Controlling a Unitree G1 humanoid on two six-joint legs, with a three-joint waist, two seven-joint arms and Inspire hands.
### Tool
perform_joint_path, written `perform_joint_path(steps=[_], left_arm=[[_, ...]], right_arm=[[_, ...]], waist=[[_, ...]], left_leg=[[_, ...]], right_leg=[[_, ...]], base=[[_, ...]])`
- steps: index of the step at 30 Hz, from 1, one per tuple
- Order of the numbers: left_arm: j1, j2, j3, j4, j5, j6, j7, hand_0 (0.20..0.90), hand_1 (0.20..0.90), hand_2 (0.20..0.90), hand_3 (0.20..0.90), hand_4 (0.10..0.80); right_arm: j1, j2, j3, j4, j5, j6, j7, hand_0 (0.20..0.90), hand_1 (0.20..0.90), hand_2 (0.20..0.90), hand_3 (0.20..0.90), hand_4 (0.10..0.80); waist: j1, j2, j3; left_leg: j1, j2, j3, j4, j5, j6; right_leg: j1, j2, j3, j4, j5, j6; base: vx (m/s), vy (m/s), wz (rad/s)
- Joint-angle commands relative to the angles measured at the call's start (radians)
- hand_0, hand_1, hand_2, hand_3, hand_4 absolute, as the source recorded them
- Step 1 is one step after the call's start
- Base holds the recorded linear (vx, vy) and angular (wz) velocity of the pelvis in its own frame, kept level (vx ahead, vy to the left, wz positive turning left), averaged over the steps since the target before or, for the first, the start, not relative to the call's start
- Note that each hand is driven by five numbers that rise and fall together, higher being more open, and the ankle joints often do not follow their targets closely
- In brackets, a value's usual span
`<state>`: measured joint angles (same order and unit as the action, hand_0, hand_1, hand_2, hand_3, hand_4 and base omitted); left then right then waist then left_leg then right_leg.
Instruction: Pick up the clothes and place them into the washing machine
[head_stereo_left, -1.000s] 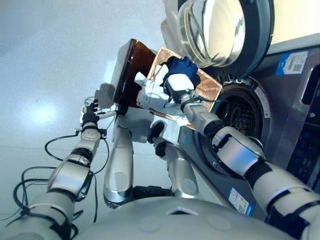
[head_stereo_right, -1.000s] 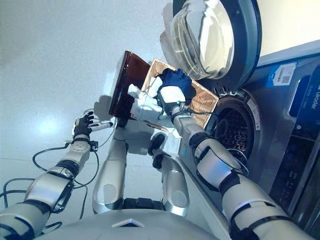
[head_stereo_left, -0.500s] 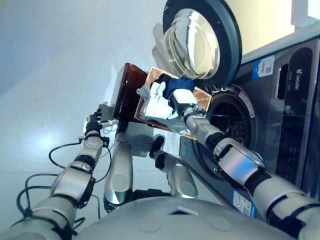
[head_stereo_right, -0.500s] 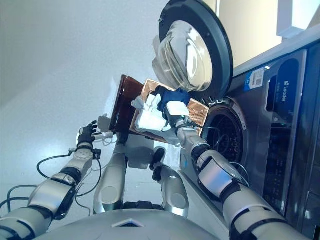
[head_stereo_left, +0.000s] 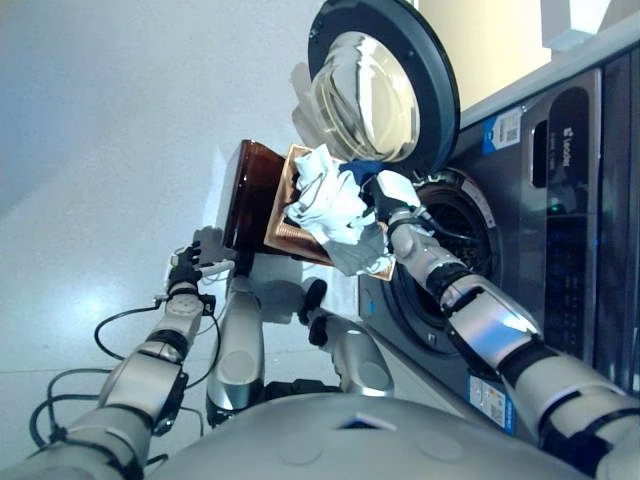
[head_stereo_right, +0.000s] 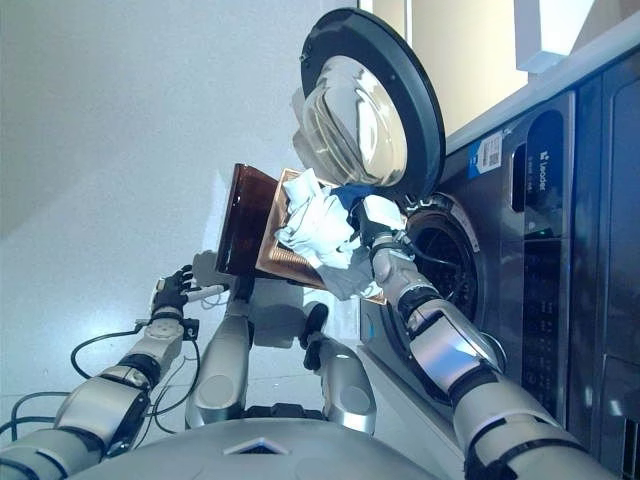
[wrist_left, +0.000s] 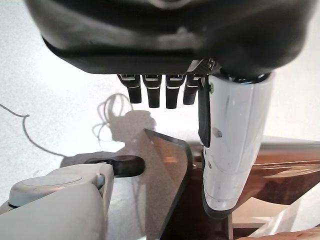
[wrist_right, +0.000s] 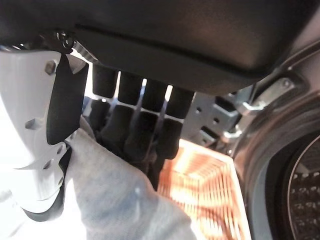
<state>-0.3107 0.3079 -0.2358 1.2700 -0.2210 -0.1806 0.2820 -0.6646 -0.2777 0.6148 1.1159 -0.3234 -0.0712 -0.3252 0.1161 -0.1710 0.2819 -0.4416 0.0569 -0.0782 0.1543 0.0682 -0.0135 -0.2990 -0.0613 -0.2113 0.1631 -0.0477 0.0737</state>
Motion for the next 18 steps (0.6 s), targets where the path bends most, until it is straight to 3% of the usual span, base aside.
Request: perform_joint_path(steps=[1, 10, 18], left_arm=[[-0.02, -0.004, 0.03, 0.026, 0.026, -0.033, 0.008, 0.9, 0.9, 0.9, 0.9, 0.8], [0.027, -0.02, 0.071, 0.022, 0.039, -0.029, -0.01, 0.9, 0.9, 0.9, 0.9, 0.8], [0.081, -0.044, 0.1, 0.023, 0.065, -0.024, -0.032, 0.9, 0.9, 0.9, 0.9, 0.8]], right_arm=[[-0.046, -0.129, -0.081, -0.122, 0.075, -0.058, -0.08, 0.2, 0.2, 0.2, 0.2, 0.3], [0.103, -0.19, -0.209, -0.342, 0.151, -0.097, -0.057, 0.2, 0.2, 0.2, 0.2, 0.3], [0.275, -0.198, -0.345, -0.477, 0.255, -0.13, -0.02, 0.2, 0.2, 0.2, 0.2, 0.3]], waist=[[-0.017, -0.016, -0.012], [-0.044, -0.007, -0.04], [-0.069, 0.028, -0.085]], left_leg=[[0.058, -0.026, 0.032, 0.02, -0.103, -0.011], [0.111, -0.027, 0.062, -0.017, -0.098, -0.006], [0.188, -0.036, 0.101, -0.097, -0.079, -0.005]], right_leg=[[0.012, -0.001, 0.069, -0.02, 0.058, 0.034], [0.043, -0.013, 0.103, -0.056, 0.077, 0.041], [0.085, -0.044, 0.144, -0.123, 0.114, 0.055]], base=[[0.004, 0.032, -0.08], [0.006, 0.034, -0.11], [0.025, 0.046, -0.1]])
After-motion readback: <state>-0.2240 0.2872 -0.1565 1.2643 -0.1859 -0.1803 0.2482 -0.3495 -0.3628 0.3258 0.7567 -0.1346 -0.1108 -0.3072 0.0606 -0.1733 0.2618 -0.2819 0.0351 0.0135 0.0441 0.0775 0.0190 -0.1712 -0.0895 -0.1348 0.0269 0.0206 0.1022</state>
